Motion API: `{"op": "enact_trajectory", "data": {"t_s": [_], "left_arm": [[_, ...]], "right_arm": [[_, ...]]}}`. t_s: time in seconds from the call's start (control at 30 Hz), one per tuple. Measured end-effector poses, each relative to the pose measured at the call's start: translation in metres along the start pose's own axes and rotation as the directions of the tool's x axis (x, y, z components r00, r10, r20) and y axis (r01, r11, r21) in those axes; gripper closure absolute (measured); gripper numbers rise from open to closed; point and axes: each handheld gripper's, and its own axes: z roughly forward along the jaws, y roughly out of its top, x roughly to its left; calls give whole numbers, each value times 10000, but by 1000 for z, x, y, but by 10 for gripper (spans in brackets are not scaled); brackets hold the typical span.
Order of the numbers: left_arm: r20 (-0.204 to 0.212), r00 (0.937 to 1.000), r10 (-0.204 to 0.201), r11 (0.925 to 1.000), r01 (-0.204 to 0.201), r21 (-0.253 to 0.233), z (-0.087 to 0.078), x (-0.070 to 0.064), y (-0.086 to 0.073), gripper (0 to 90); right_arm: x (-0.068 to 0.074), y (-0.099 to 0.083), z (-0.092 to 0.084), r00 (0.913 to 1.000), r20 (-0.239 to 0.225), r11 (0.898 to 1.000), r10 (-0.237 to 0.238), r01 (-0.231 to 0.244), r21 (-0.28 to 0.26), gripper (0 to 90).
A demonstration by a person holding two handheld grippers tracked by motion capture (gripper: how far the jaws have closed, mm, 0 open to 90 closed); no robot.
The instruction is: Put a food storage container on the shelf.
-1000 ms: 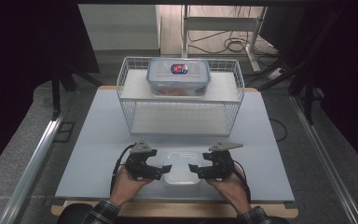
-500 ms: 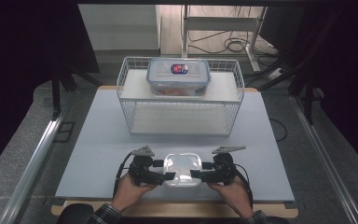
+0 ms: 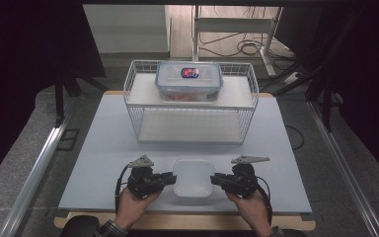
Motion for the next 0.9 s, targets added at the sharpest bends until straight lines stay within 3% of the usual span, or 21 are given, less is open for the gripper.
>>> {"op": "enact_trajectory", "data": {"t_s": [0.17,0.4,0.6,0.9], "left_arm": [[38,9997,-227,9996,228,-188,1,3,-2,804],[-343,9994,-97,9995,86,-301,2,1,1,803],[-764,9964,355,9981,-391,-470,-1,-4,10,803],[-1061,9915,749,9941,-827,-705,-11,-8,22,802]], "right_arm": [[-2,-1,3,9999,89,9993,-135,138,-344,771],[3,-2,4,9985,436,9963,-327,361,-781,771],[4,2,3,9970,607,9908,-481,553,-1237,770],[10,14,-2,9941,647,9811,-872,970,-1672,769]]}}
